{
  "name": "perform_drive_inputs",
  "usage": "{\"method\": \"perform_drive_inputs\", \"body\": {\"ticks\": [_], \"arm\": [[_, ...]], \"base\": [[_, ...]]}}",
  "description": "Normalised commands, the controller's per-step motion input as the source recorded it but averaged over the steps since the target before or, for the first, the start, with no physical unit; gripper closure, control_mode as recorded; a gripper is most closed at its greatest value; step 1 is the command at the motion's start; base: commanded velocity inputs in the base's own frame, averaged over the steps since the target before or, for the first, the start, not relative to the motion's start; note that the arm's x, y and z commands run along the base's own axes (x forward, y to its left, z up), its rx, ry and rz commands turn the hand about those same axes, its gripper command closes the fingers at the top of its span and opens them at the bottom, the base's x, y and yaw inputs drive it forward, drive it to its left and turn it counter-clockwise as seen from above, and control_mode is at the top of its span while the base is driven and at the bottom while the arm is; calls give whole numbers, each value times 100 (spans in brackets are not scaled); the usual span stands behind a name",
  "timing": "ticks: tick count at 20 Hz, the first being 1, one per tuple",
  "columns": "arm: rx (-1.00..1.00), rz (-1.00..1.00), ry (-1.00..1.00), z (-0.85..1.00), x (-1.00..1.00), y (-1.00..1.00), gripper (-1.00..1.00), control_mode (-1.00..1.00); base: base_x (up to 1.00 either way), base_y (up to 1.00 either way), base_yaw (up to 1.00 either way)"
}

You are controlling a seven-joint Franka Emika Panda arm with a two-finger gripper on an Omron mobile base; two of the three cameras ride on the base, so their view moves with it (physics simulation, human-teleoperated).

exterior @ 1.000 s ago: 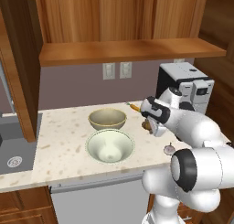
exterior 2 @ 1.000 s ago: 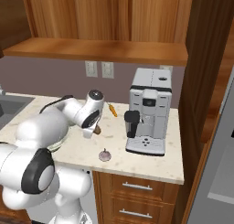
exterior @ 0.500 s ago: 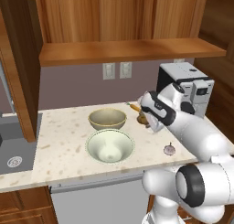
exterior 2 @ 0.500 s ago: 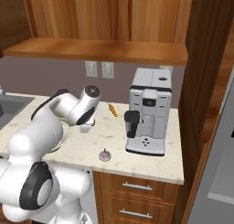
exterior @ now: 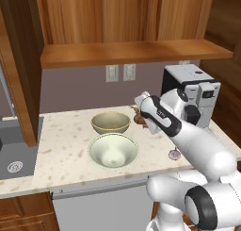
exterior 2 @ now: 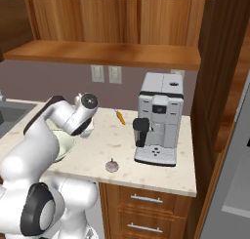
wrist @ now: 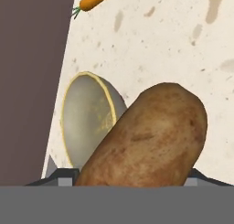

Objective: Pick both bowls and place them on the counter. Then place the potato in one bowl and place the garlic in the other bowl.

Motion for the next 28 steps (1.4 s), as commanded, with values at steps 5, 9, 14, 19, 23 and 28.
{"method": "perform_drive_inputs", "body": {"ticks": [5, 9, 14, 19, 23, 28], "arm": [[-4, 5, 0, 16, 21, 39, 100, -100], [-4, 6, 1, 13, 39, 29, 100, -100], [-7, 12, -2, 0, 10, 30, 100, -100], [-12, 15, -17, -13, 17, 31, 100, -100], [-14, 11, -14, 0, 27, 25, 100, -100], [-21, 7, -9, -12, 30, 12, 100, -100]], "base": [[0, 0, 0], [0, 0, 0], [0, 0, 0], [0, 0, 0], [0, 0, 0], [0, 0, 0]]}}
